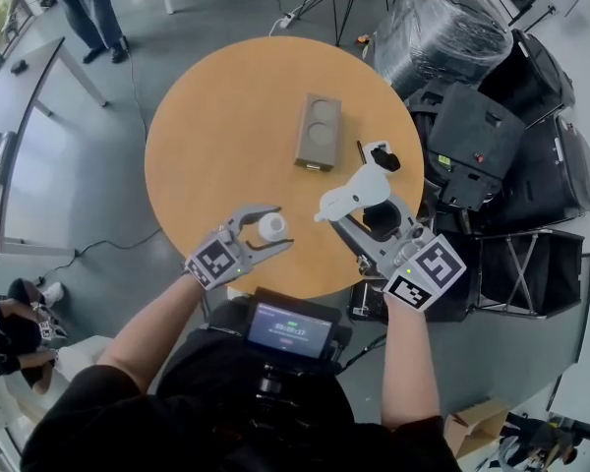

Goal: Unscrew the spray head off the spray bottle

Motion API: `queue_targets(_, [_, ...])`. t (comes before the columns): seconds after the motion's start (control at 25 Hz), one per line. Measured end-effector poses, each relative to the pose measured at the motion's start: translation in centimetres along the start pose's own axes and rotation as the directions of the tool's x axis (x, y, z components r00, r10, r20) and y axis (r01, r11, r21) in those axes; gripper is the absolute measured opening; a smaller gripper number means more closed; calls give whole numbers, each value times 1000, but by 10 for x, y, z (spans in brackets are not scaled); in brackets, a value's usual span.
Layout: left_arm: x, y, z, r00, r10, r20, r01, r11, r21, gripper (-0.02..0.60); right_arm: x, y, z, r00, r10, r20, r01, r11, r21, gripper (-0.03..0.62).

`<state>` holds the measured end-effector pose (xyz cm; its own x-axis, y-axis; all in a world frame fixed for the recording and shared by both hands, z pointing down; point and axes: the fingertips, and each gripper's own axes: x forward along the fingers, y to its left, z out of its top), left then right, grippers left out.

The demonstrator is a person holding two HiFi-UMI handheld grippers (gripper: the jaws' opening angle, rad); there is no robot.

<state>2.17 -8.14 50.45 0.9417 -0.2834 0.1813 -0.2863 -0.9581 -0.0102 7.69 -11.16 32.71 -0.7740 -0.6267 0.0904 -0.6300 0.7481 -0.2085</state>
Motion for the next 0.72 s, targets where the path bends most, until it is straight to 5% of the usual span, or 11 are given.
queue_targets(0.44, [23, 34, -59, 997, 68, 28, -68, 998, -14, 307, 42, -60, -156, 947, -43, -320, 108, 976, 189, 245])
queue_targets(0.72, [35, 55, -96, 993, 106, 51, -104, 993, -48, 307, 61, -90, -258, 871, -33, -490, 175, 953, 248, 245])
